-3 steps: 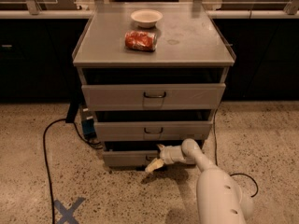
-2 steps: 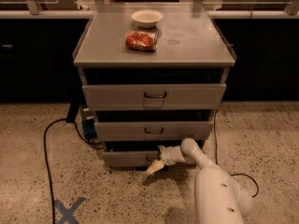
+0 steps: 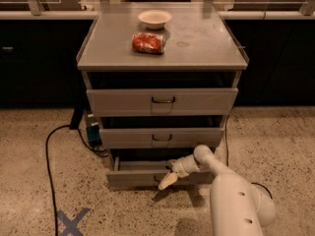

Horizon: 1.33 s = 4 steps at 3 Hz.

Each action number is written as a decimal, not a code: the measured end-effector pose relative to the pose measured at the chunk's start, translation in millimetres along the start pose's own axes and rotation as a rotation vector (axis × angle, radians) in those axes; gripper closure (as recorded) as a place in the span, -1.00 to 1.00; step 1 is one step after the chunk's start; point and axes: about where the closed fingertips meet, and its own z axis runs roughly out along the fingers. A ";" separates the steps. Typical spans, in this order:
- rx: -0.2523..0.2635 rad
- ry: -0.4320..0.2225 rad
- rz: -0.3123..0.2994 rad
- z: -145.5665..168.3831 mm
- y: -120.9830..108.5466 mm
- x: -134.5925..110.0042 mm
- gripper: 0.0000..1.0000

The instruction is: Open bottom drawer

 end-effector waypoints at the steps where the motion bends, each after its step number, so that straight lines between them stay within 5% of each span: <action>1: 0.000 0.000 0.000 0.0 0.0 0.0 -1.00; 4: -0.056 0.008 0.003 12.2 28.3 16.6 -1.00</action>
Offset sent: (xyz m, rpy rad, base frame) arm -0.0272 0.0114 -0.0175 0.0136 0.0225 0.0529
